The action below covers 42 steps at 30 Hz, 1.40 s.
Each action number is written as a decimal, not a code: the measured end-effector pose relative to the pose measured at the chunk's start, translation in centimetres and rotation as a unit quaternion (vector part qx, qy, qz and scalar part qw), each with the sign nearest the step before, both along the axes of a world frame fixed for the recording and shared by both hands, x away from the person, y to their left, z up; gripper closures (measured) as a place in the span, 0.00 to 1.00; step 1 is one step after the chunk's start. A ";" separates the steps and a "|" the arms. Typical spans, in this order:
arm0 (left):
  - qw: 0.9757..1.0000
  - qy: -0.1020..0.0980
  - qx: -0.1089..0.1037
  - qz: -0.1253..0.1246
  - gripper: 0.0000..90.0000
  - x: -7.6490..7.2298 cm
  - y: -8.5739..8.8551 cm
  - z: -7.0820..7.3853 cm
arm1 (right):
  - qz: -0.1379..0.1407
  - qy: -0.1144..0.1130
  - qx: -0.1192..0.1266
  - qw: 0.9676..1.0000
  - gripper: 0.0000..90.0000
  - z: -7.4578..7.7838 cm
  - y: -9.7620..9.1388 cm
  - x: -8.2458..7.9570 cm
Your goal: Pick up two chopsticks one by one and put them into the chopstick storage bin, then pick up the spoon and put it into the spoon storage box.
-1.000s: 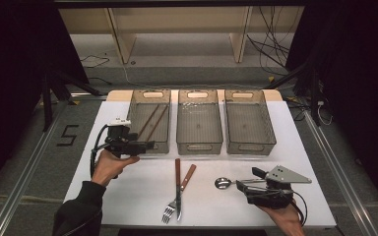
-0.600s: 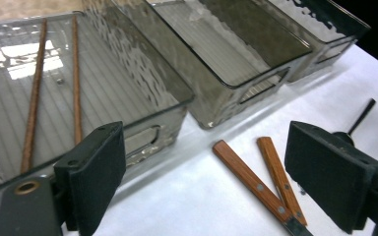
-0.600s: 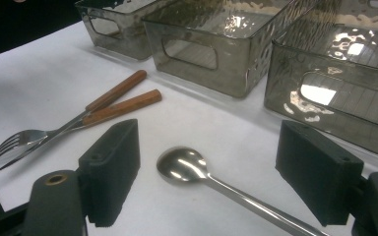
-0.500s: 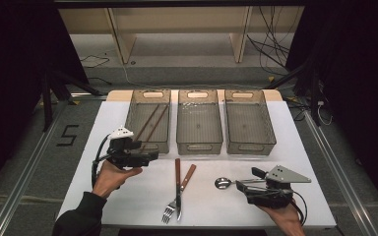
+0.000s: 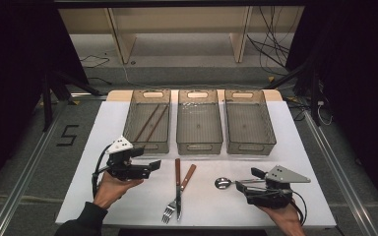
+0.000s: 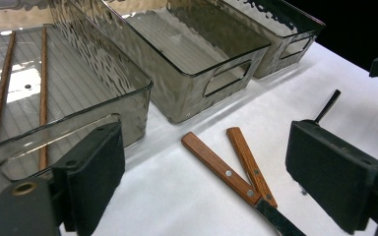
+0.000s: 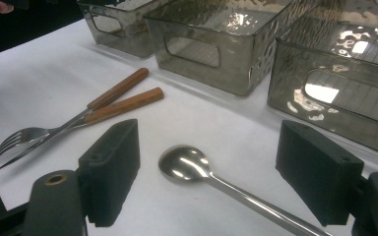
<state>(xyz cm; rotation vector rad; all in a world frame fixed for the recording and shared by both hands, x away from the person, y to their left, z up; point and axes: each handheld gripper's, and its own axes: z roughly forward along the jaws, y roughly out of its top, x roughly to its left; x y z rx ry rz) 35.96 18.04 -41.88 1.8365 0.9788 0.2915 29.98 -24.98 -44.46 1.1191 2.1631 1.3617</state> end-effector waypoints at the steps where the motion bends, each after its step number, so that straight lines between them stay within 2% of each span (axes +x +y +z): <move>1: 1.000 -0.002 -0.002 -0.001 0.16 -0.2 0.1 -0.1 | 0.000 -0.001 0.000 1.000 0.28 0.0 0.0 0.0; 5: 1.000 -0.009 -0.007 -0.001 0.16 -0.6 0.2 -0.4 | 0.000 0.000 -0.001 1.000 0.28 0.0 0.0 0.0; 13: 1.000 -0.006 -0.008 -0.006 0.16 -1.6 0.7 -1.7 | 0.000 0.000 -0.002 1.000 0.28 0.0 0.0 -0.1; 18: 1.000 -0.010 -0.006 -0.012 0.16 -2.2 0.8 -1.8 | 0.001 -0.001 -0.004 1.000 0.28 0.1 0.1 -0.2; 26: 1.000 -0.014 -0.008 -0.009 0.16 -2.5 1.1 -2.0 | 0.008 0.008 -0.009 1.000 0.28 0.1 0.0 0.3; 28: 1.000 -0.018 -0.008 -0.007 0.16 -2.7 1.2 -2.0 | 0.012 0.009 -0.014 1.000 0.28 0.2 -0.1 0.6; 32: 1.000 -0.021 -0.004 -0.006 0.16 -3.1 1.5 -2.2 | 0.031 0.014 -0.039 0.999 0.28 0.8 -0.5 1.4; 36: 1.000 -0.024 0.000 -0.005 0.16 -3.4 1.7 -2.4 | 0.051 0.032 -0.071 0.996 0.28 1.4 -0.8 2.4; 38: 1.000 -0.028 -0.004 -0.006 0.16 -3.6 1.8 -2.4 | 0.066 0.044 -0.095 0.992 0.28 1.6 -0.7 3.0; 42: 1.000 -0.026 -0.005 -0.006 0.16 -3.7 1.9 -2.5 | 0.084 0.064 -0.155 0.982 0.29 1.6 -0.1 4.0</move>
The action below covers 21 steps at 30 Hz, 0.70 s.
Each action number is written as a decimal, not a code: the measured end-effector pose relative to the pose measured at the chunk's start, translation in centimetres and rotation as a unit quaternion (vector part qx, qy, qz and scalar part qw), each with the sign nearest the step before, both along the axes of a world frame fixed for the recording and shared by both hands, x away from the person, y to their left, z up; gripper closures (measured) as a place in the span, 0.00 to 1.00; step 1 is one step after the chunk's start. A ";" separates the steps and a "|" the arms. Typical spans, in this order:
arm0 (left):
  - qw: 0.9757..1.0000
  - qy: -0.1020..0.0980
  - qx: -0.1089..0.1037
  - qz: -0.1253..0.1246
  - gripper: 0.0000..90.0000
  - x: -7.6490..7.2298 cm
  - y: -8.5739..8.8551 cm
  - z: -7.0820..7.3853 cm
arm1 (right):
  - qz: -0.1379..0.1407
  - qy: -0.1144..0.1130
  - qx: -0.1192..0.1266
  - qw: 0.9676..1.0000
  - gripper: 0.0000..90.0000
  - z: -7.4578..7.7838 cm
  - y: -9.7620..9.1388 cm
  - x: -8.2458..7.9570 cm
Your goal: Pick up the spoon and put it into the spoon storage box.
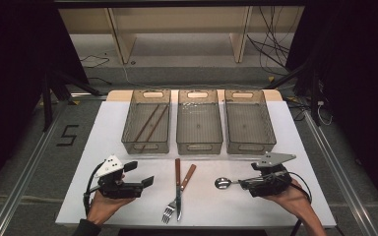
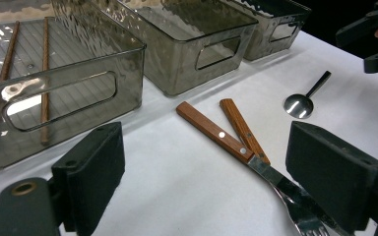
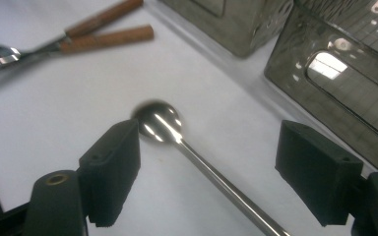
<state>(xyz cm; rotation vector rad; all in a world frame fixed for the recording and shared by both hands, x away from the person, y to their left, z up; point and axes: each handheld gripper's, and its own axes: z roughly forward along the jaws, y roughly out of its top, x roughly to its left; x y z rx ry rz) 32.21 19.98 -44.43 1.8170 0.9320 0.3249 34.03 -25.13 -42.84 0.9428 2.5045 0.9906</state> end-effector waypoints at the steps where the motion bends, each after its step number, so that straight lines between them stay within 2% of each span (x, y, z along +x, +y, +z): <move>1: 1.000 -0.001 0.001 0.001 0.16 -0.1 0.0 0.0 | 0.004 0.003 -0.013 1.000 0.29 -0.1 0.1 0.3; 4: 1.000 -0.003 0.000 0.000 0.16 -0.2 0.1 0.1 | 0.015 0.024 -0.046 0.999 0.29 -0.3 0.4 1.1; 12: 1.000 -0.004 -0.001 0.003 0.16 -0.3 0.2 -0.1 | 0.033 0.058 -0.095 0.993 0.32 -1.0 0.8 2.4; 17: 1.000 -0.006 -0.002 0.004 0.16 -0.4 0.3 -0.1 | 0.050 0.076 -0.129 0.988 0.35 -1.4 1.2 3.0; 21: 1.000 -0.005 -0.001 0.002 0.16 -0.4 0.2 -0.1 | 0.066 0.098 -0.151 0.982 0.39 -1.7 1.7 3.5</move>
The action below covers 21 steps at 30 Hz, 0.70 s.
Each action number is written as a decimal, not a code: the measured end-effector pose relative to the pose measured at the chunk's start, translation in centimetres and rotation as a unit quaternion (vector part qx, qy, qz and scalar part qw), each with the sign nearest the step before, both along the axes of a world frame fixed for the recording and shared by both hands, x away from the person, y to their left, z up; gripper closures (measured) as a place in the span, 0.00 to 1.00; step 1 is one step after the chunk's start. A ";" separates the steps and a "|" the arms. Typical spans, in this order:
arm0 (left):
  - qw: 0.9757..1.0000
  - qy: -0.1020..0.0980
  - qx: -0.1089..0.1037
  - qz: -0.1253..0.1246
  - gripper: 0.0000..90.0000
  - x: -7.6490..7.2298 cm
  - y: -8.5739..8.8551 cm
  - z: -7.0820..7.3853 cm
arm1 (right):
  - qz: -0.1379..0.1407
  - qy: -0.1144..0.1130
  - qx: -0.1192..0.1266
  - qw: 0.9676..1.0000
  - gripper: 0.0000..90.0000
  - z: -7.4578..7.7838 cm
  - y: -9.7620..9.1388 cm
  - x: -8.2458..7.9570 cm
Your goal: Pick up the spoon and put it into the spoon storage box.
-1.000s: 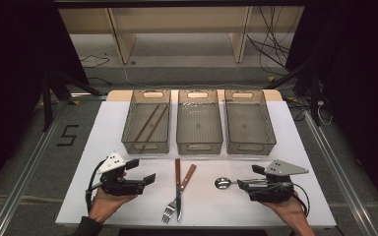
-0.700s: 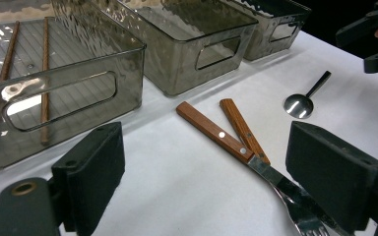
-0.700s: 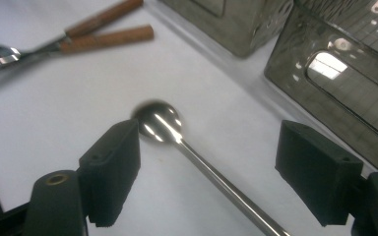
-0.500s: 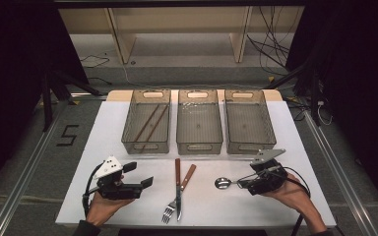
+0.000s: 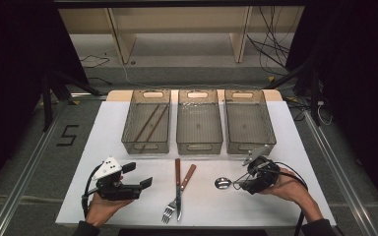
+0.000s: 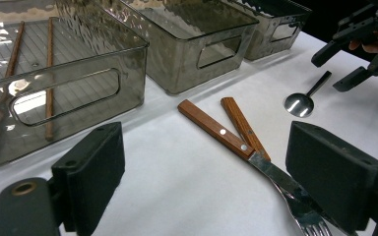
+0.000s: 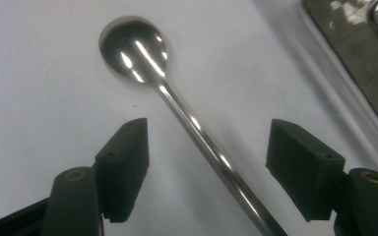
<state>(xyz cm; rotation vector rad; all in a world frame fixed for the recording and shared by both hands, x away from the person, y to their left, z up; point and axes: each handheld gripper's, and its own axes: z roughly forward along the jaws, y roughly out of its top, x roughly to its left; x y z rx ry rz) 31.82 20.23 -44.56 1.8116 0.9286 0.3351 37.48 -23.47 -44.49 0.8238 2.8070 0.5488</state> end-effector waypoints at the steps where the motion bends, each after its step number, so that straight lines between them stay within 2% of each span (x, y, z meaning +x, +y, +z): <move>1: 1.000 0.000 0.001 -0.001 0.16 0.0 0.0 0.0 | 0.004 0.002 -0.004 1.000 0.40 0.0 0.1 0.1; 10: 1.000 -0.004 0.001 -0.003 0.16 0.0 0.0 0.0 | 0.018 0.021 -0.043 0.999 0.48 -0.4 0.9 1.0; 17: 1.000 -0.006 0.000 -0.002 0.16 0.0 0.1 0.1 | 0.037 0.017 -0.055 0.998 0.55 -0.4 1.0 1.3; 21: 1.000 -0.007 0.001 -0.001 0.16 0.0 0.1 0.1 | 0.047 0.022 -0.068 0.996 0.59 -0.6 1.4 1.2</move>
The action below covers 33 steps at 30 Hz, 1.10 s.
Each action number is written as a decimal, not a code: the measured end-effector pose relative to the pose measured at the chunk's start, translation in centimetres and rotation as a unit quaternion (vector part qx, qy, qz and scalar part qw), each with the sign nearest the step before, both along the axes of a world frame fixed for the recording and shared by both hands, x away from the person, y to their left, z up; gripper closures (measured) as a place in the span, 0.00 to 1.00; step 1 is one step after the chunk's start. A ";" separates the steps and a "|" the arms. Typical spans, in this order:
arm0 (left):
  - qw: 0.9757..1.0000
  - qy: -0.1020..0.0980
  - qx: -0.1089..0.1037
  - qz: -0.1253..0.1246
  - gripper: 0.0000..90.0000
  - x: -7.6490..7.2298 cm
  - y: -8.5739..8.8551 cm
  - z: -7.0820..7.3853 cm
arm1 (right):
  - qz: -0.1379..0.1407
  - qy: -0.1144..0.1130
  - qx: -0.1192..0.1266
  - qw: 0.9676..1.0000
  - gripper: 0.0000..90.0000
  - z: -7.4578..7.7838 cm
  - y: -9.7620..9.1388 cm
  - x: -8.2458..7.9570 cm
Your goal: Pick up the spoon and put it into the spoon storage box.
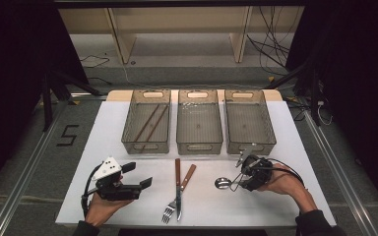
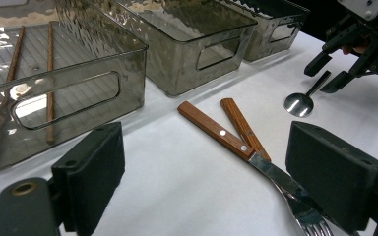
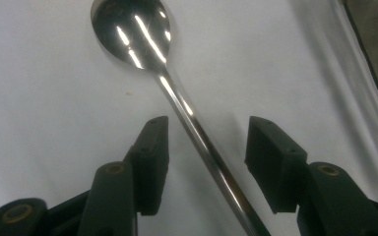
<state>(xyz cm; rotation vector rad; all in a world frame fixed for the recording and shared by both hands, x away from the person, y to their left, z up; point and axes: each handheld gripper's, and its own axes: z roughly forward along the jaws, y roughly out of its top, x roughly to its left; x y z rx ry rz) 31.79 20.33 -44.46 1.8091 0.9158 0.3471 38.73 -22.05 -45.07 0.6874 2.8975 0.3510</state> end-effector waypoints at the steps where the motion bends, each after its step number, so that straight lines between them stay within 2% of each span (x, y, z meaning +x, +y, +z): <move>1: 1.000 0.000 0.000 0.000 0.16 0.0 0.0 0.0 | 0.004 -0.002 -0.004 1.000 0.60 -0.1 0.1 0.0; 9: 1.000 0.002 0.003 0.000 0.16 0.1 0.0 0.0 | 0.011 0.004 -0.011 1.000 0.66 -0.4 0.4 0.1; 20: 1.000 0.000 0.003 -0.002 0.16 0.0 0.0 0.0 | 0.021 0.018 -0.029 0.999 0.79 -0.3 1.0 0.0; 33: 1.000 -0.001 0.004 -0.001 0.16 0.0 0.0 0.0 | 0.043 0.020 -0.044 0.998 0.90 -0.2 1.6 -0.4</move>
